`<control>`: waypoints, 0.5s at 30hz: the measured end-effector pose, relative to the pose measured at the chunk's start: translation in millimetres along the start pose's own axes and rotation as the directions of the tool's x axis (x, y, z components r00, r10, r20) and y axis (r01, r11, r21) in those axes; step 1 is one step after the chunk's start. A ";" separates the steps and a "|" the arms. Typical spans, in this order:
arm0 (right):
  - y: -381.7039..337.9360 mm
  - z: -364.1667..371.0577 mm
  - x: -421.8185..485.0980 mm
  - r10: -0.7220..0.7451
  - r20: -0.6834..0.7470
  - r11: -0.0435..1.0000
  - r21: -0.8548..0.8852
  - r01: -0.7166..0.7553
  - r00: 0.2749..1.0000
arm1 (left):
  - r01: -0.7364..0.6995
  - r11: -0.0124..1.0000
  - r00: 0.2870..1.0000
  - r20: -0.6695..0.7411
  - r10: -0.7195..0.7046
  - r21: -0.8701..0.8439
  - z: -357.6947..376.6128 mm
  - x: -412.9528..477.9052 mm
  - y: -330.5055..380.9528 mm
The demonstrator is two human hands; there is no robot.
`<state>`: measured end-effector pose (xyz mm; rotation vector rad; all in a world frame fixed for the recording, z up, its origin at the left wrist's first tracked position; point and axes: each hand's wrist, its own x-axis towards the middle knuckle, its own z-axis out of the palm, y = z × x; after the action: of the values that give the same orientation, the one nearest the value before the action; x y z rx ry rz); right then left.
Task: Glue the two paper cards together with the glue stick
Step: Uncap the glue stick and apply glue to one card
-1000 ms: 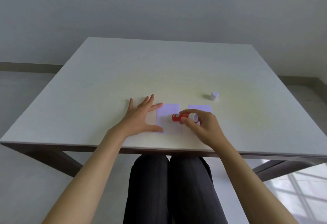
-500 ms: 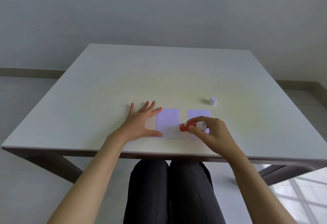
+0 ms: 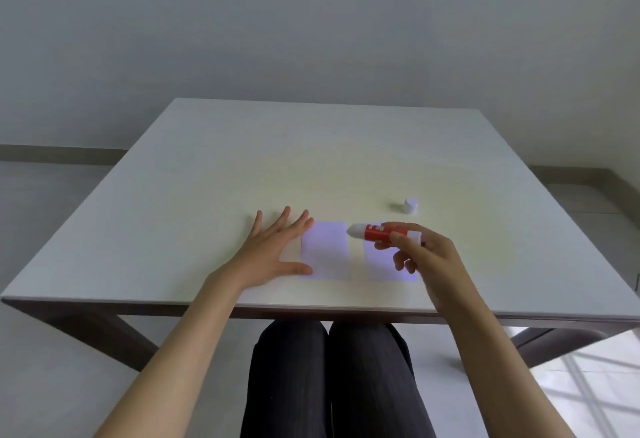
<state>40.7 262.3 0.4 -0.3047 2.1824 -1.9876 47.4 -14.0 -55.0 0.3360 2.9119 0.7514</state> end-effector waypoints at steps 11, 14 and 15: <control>11.4 81.3 -13.9 0.288 0.376 0.440 0.765 -0.470 0.881 | -0.146 0.797 0.942 -0.329 -0.070 -0.586 -1.3 -12.8 76.3; 13.8 89.3 -14.9 0.323 0.219 0.680 0.624 -0.386 0.921 | -0.091 0.789 0.844 -0.467 -0.263 -0.608 -4.4 -15.9 89.0; 14.8 87.9 -15.8 0.310 0.111 0.817 0.476 -0.324 0.944 | -0.092 0.796 0.820 -0.500 -0.280 -0.598 -8.1 -16.2 89.9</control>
<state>78.6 183.4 -22.7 0.1014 1.5018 -2.2142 78.3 55.0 -3.1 -0.1495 2.8935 1.9852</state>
